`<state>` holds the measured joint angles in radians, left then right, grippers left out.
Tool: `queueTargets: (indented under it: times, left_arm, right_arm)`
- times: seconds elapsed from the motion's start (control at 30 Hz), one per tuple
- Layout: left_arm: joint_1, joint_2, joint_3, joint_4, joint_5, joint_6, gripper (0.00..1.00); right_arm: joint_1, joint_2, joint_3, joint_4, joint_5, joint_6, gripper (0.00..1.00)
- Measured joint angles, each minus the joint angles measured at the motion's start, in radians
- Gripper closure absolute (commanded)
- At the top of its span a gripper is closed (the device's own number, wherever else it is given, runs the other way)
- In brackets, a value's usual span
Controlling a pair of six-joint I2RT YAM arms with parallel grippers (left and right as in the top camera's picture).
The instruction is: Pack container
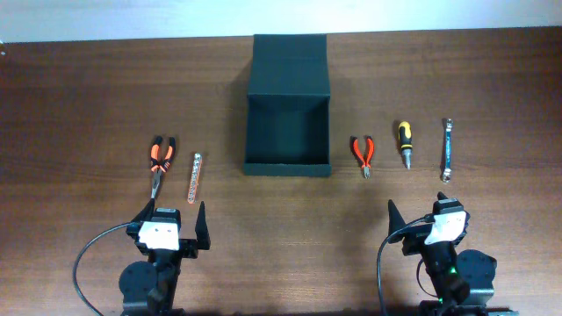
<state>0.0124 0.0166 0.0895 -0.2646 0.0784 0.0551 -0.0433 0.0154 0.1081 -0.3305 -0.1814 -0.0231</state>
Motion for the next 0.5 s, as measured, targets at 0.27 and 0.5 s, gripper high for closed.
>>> queueTargets:
  times: [0.27, 0.5]
  left_arm:
    - [0.000, 0.000, 0.000, 0.000, 0.000, 0.000, 0.01]
    - [0.000, 0.000, 0.000, 0.000, 0.000, 0.000, 0.01]
  right_arm:
    - [0.000, 0.000, 0.000, 0.000, 0.000, 0.000, 0.01]
    - [0.000, 0.000, 0.000, 0.000, 0.000, 0.000, 0.01]
